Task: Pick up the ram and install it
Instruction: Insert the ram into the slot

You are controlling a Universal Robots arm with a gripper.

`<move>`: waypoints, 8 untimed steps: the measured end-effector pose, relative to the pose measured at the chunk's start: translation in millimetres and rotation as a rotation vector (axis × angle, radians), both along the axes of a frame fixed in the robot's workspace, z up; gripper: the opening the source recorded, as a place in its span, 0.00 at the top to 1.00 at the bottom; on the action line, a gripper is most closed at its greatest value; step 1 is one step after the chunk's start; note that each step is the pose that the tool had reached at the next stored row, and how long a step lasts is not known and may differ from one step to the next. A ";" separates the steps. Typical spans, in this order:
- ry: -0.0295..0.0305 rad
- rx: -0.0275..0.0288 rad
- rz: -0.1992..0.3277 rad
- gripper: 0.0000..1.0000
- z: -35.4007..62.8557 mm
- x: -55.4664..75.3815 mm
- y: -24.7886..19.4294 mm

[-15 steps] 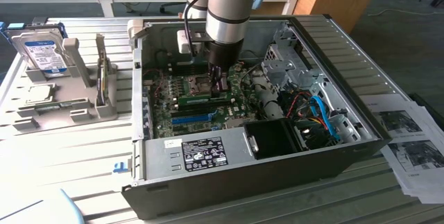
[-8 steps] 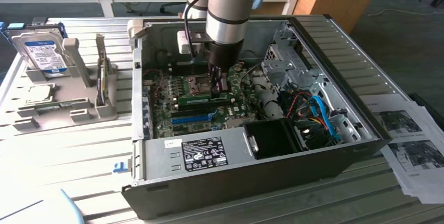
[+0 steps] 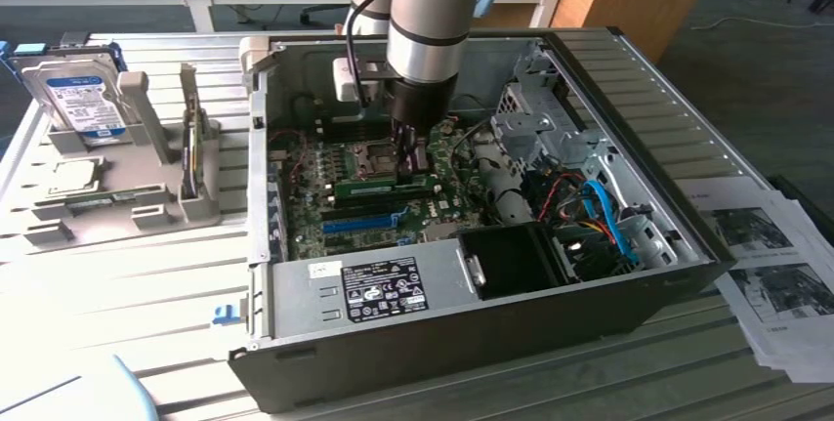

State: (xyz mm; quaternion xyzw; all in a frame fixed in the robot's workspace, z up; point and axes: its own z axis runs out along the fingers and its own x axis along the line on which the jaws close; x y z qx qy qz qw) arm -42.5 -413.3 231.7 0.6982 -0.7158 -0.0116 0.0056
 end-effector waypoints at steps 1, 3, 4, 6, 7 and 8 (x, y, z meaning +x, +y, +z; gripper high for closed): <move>0.0000 0.0000 0.000 0.89 0.0 0.0 0.0; 0.0000 0.0000 0.000 0.89 0.0 0.3 0.0; 0.0000 0.0000 0.000 0.89 0.0 0.3 0.0; 0.0000 -0.0001 0.000 0.89 0.0 0.3 0.0; 0.0000 0.0000 0.000 0.89 0.0 0.3 0.0; 0.0000 0.0000 0.000 0.89 0.0 0.3 0.0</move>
